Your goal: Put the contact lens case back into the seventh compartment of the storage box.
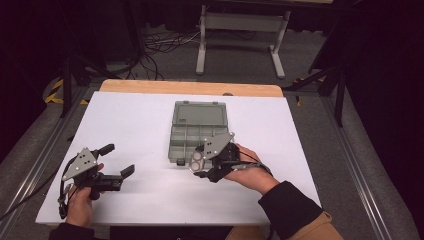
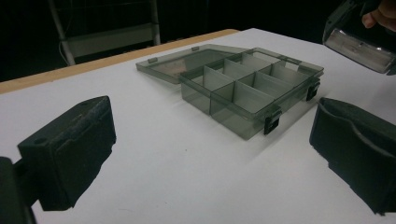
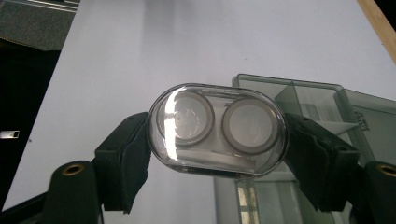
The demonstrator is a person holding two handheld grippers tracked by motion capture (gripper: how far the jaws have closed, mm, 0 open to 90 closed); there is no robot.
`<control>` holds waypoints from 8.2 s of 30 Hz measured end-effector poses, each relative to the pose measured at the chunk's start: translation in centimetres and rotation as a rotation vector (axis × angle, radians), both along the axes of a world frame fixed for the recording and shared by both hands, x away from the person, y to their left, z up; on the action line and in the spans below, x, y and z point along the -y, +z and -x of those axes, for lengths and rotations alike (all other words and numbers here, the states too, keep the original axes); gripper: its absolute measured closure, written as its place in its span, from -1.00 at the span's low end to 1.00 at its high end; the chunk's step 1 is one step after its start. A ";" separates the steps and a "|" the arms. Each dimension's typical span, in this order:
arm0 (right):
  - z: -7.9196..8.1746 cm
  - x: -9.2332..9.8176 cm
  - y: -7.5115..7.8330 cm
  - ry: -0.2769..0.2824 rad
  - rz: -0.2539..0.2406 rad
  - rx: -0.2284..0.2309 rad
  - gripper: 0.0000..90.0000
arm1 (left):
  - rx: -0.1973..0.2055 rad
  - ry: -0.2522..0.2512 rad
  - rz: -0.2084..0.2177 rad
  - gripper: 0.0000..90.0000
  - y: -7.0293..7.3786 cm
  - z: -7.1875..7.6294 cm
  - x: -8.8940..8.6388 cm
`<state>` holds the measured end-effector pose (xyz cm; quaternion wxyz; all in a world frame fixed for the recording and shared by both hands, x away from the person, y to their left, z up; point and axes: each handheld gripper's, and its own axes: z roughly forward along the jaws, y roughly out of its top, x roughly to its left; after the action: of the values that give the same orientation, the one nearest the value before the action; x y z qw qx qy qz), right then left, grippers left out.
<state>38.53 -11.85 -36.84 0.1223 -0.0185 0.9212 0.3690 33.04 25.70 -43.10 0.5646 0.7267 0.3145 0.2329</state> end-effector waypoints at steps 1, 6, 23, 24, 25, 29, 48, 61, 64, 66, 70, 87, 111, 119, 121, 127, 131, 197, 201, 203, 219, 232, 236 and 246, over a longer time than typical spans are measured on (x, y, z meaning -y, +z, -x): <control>-0.1 0.1 0.1 -0.003 -0.002 0.003 -0.41 | 0.001 -0.002 -0.001 -0.97 0.0 0.0 0.0; -0.6 0.6 0.3 -0.021 -0.010 0.004 -0.41 | 0.001 -0.002 0.000 -0.97 0.0 0.0 0.0; -2.6 1.9 1.1 -0.085 0.018 0.029 -0.41 | 0.000 -0.001 0.001 -0.97 0.0 0.0 0.0; -2.7 2.0 1.1 -0.088 0.021 0.030 -0.41 | 0.000 -0.001 0.001 -0.97 0.0 0.0 0.0; -2.8 2.0 1.1 -0.089 0.020 0.031 -0.41 | 0.000 -0.001 0.000 -0.97 0.0 0.0 0.0; -3.3 2.1 1.1 -0.097 0.026 0.033 -0.41 | -0.001 -0.001 0.000 -0.97 0.0 0.0 0.0; -5.7 2.3 0.7 -0.139 0.067 0.026 -0.41 | -0.001 0.001 0.001 -0.97 0.0 0.0 -0.1; -7.3 2.3 -0.1 -0.160 0.092 0.005 -0.41 | -0.002 0.000 0.001 -0.97 0.0 0.0 -0.1; -7.5 2.3 -0.4 -0.157 0.102 -0.003 -0.41 | -0.003 -0.001 0.000 -0.97 0.0 0.0 -0.1; -7.5 2.2 -0.6 -0.155 0.110 -0.007 -0.41 | -0.003 -0.001 -0.001 -0.97 0.0 0.0 -0.1; -7.8 2.0 -1.0 -0.144 0.130 -0.017 -0.41 | -0.003 -0.001 -0.001 -0.97 0.0 0.0 -0.1; -8.3 1.7 -2.2 -0.101 0.183 -0.063 -0.41 | -0.002 0.001 -0.002 -0.97 0.0 0.0 -0.1; -8.5 1.3 -2.9 -0.082 0.209 -0.087 -0.41 | -0.004 0.001 -0.001 -0.97 0.0 -0.1 -0.1; -8.6 1.4 -2.8 -0.080 0.181 -0.103 -0.52 | -0.007 0.003 0.002 -0.97 0.0 0.0 -0.1; -8.6 1.4 -2.8 -0.083 0.184 -0.103 -0.53 | -0.006 0.005 -0.001 -0.97 0.0 -0.1 -0.2; -8.5 1.5 -2.5 -0.090 0.164 -0.094 -0.60 | -0.007 0.003 0.002 -0.97 0.0 -0.1 -0.2; -8.6 1.6 -2.2 -0.109 0.131 -0.087 -0.79 | -0.007 0.005 0.003 -0.97 0.0 -0.1 -0.1; 0.7 7.6 1.1 -0.295 -0.228 0.005 -0.91 | 0.007 0.007 0.013 -0.98 0.1 0.0 -0.3; 1.1 8.2 0.6 -0.314 -0.255 0.005 -0.91 | 0.008 0.009 0.013 -0.98 0.1 0.0 -0.3; 1.4 8.6 0.3 -0.325 -0.273 0.004 -0.92 | 0.011 0.007 0.009 -0.98 0.1 0.0 -0.3; 3.0 11.0 -2.6 -0.396 -0.348 -0.019 -0.93 | 0.016 0.001 0.004 -0.98 0.0 0.0 -0.1; 3.8 12.4 -5.4 -0.428 -0.381 -0.061 -0.96 | 0.014 0.004 0.008 -0.98 -0.1 0.1 -0.1; 3.9 12.6 -6.0 -0.436 -0.391 -0.071 -0.97 | 0.016 0.000 -0.002 -0.98 -0.1 0.0 -0.1; 4.3 13.1 -7.7 -0.479 -0.410 -0.063 -0.99 | 0.020 0.001 0.003 -0.98 -0.3 0.0 -0.1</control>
<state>34.22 -24.99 -44.58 0.1783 0.2356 0.8091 0.5080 33.01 25.84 -43.36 0.5687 0.7233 0.3094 0.2401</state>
